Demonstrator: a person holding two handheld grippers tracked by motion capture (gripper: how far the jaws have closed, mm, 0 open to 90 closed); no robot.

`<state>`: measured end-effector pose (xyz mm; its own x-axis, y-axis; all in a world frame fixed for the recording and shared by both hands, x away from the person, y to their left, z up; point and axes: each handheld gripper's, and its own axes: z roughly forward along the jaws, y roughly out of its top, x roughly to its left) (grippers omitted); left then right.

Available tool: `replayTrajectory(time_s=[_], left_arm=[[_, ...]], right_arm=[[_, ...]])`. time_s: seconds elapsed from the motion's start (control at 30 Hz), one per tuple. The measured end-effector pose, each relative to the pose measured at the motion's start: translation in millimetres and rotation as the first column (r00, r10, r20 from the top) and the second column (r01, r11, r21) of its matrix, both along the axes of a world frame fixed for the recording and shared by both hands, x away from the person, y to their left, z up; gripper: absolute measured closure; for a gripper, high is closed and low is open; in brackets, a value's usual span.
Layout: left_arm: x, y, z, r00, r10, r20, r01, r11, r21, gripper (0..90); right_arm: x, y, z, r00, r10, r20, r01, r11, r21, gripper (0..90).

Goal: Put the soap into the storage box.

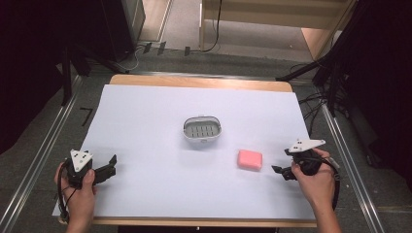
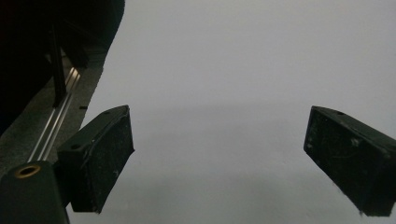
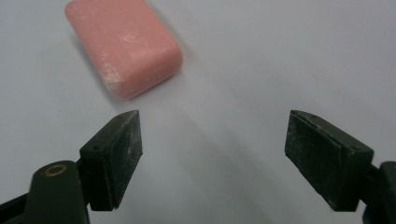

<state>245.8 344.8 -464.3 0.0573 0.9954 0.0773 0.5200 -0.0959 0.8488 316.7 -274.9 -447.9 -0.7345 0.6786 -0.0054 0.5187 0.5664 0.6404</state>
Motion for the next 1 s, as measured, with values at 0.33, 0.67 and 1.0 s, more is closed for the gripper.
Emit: replayTrajectory(time_s=[0.33, 0.67, 1.0], left_arm=[[0.1, -0.3, -0.1, 1.0000, -0.001, 0.000, 0.001, 1.0000, 0.004, 8.9], [0.1, -0.3, 0.0, 1.0000, -0.002, 0.000, 0.002, 1.0000, 0.006, 8.9], [0.1, -0.3, -0.1, 1.0000, -0.002, 0.000, 0.002, 1.0000, 0.006, 8.9]], right_arm=[[10.5, 13.6, 5.4, 0.9985, 0.045, -0.031, -0.047, 0.996, -0.080, 20.2], [21.3, 34.6, 10.2, 0.9907, 0.117, -0.069, -0.128, 0.976, -0.177, 19.8], [27.7, 50.0, 14.4, 0.9839, 0.153, -0.092, -0.172, 0.954, -0.245, 18.7]])
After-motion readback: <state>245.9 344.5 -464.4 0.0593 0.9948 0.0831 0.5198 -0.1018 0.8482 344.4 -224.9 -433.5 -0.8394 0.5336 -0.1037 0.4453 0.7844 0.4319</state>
